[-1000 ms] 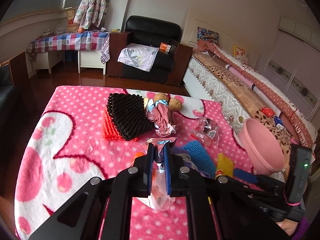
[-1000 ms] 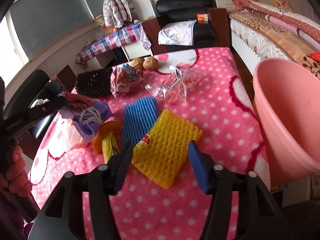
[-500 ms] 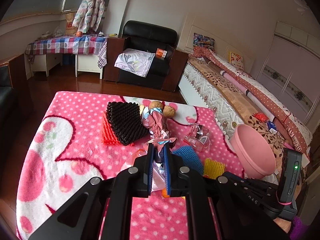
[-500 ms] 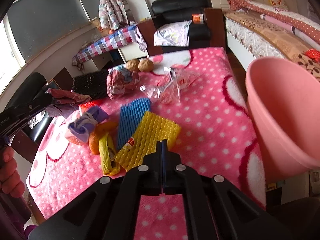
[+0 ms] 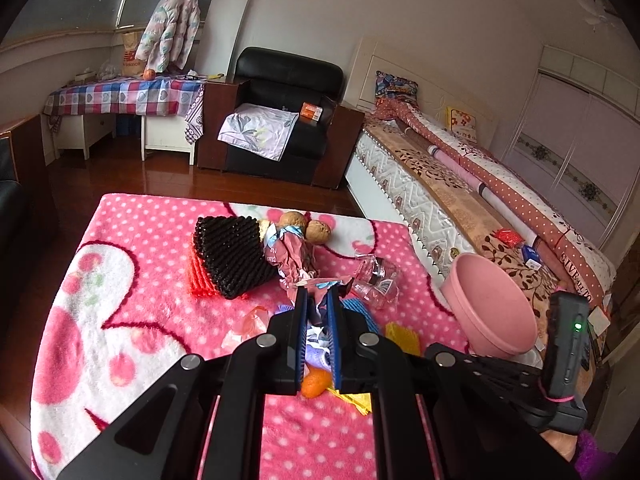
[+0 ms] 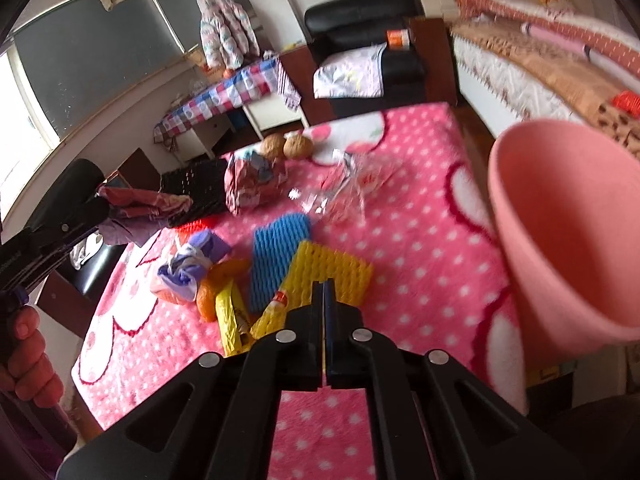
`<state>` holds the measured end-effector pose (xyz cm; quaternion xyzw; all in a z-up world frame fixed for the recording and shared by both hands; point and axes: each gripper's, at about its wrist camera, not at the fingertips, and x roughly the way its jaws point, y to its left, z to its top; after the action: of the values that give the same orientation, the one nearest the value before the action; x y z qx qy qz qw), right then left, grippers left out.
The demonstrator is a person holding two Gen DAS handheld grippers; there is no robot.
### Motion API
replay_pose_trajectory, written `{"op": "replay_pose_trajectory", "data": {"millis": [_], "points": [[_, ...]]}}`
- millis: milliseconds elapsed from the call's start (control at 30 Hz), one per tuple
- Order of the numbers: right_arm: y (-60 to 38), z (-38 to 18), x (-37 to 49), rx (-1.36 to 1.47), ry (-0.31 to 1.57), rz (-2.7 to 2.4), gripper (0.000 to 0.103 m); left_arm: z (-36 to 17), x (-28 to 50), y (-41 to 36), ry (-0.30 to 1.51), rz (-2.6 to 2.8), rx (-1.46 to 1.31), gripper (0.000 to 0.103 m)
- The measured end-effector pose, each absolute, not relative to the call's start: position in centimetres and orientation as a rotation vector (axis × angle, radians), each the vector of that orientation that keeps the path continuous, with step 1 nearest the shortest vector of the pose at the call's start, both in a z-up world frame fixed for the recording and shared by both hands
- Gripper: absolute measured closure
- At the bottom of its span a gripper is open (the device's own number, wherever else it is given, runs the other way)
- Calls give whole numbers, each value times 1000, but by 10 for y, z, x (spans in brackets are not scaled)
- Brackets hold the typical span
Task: Collect trash
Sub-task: 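Carry the yellow net and wrapper with both tools over the pink basin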
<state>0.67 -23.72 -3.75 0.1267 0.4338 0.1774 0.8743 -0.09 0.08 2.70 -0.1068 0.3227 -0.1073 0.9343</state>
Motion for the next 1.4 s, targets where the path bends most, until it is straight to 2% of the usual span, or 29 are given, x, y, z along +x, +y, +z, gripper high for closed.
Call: {"op": "replay_pose_trajectory", "data": {"millis": [33, 67, 100, 367, 433, 467, 500, 600, 1000, 1400], "points": [[-237, -40, 9, 271, 921, 361, 81, 26, -1, 0, 663, -218, -216, 94], [-238, -43, 10, 277, 930, 356, 66, 25, -1, 0, 667, -216, -215, 94], [-239, -45, 12, 286, 934, 344, 62, 25, 0, 0, 670, -215, -215, 94], [-224, -55, 17, 197, 968, 307, 62, 17, 1, 2, 686, -227, -219, 94], [-219, -55, 17, 172, 962, 330, 63, 15, 2, 1, 692, -229, -217, 94], [-217, -55, 16, 166, 957, 344, 76, 15, 2, 2, 695, -231, -217, 94], [-217, -54, 15, 166, 956, 351, 83, 14, 2, 1, 696, -232, -219, 94], [-219, -51, 12, 168, 935, 359, 93, 15, 2, 1, 693, -234, -218, 94], [-257, -16, -1, 256, 796, 330, 94, 31, 7, -26, 665, -298, -188, 94], [-341, 7, -10, 331, 686, 158, 94, 50, 27, -104, 650, -459, -164, 94]]}}
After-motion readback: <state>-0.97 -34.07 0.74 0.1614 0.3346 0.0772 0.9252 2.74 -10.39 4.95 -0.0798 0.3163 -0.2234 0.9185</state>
